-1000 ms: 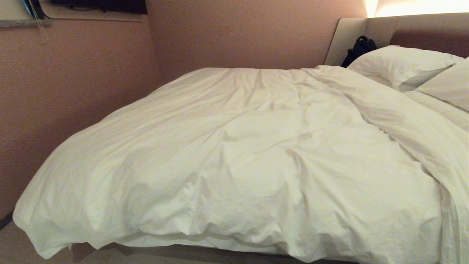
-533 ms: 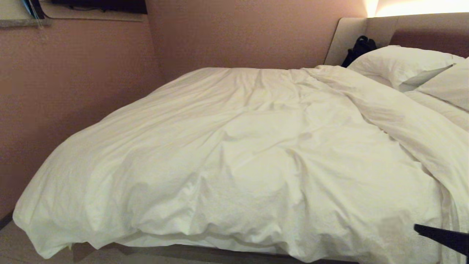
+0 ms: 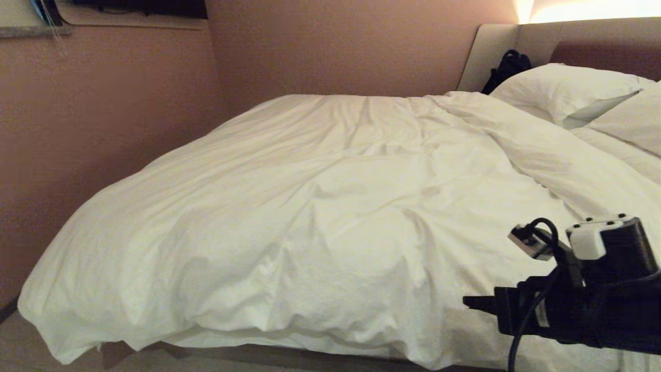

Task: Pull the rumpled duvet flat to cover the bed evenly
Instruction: Flatten the corners of the folded blanket

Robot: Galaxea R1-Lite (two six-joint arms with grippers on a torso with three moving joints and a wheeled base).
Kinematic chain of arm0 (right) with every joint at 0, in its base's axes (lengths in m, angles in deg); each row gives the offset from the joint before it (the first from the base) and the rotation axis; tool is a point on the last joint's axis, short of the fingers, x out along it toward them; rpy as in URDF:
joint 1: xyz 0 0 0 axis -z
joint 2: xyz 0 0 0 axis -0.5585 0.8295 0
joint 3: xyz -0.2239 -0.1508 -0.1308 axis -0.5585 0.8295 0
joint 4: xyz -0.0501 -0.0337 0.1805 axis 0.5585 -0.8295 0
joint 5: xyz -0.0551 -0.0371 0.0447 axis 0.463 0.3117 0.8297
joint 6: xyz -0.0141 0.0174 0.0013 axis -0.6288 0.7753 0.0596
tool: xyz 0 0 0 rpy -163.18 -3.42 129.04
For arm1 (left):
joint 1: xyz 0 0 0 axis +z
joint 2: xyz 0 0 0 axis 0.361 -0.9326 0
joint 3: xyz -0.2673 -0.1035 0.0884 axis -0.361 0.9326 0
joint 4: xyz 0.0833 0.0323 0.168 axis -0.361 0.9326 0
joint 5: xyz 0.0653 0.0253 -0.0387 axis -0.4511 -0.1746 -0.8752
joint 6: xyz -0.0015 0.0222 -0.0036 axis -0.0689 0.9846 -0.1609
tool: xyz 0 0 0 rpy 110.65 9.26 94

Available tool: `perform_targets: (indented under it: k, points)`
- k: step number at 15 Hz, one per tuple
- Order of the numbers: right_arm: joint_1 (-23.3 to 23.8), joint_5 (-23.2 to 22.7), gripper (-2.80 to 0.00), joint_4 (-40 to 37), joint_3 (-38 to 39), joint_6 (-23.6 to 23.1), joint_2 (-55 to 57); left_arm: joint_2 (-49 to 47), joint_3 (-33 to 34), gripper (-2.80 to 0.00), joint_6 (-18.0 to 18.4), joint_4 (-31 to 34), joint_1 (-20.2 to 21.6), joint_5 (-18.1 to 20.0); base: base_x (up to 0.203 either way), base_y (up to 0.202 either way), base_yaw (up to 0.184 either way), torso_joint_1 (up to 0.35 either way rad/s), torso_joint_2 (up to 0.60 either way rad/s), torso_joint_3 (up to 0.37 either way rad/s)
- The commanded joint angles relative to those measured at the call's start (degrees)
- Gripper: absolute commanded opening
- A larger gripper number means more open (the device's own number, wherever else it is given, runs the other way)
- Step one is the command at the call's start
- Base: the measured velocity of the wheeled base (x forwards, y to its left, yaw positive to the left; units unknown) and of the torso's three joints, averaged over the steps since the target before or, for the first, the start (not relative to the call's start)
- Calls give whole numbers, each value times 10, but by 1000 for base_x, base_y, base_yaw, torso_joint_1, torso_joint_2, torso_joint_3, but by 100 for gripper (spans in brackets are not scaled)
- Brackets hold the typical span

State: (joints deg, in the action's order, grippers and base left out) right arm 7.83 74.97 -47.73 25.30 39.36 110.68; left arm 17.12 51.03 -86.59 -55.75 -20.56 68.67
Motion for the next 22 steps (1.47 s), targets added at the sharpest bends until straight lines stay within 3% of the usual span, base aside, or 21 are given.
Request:
perform_targets:
  k: [1, 5, 10, 14, 15, 16, 22]
  points:
    - [-22, 40, -280, 112, -3, 24, 58, 0, 0, -280, 0, 1, 0, 0, 0, 0, 0, 0, 0, 0]
    - [-64, 73, -280, 150, -31, 21, 112, 0, 0, -280, 0, 1, 0, 0, 0, 0, 0, 0, 0, 0]
    - [-132, 90, -280, 147, -51, 12, 146, 0, 0, -280, 0, 1, 0, 0, 0, 0, 0, 0, 0, 0]
    - [-167, 134, -280, 152, -66, 13, 192, 0, 0, -280, 0, 1, 0, 0, 0, 0, 0, 0, 0, 0]
    - [-167, 140, -239, 153, -75, 14, 210, 0, 0, -280, -1, 1, 0, 0, 0, 0, 0, 0, 0, 0]
    - [-168, 143, 0, 153, -84, 15, 223, 0, 0, -280, 0, 1, 0, 0, 0, 0, 0, 0, 0, 0]
    - [-168, 173, 0, 153, -130, 17, 285, 0, 0, -280, 0, 1, 0, 0, 0, 0, 0, 0, 0, 0]
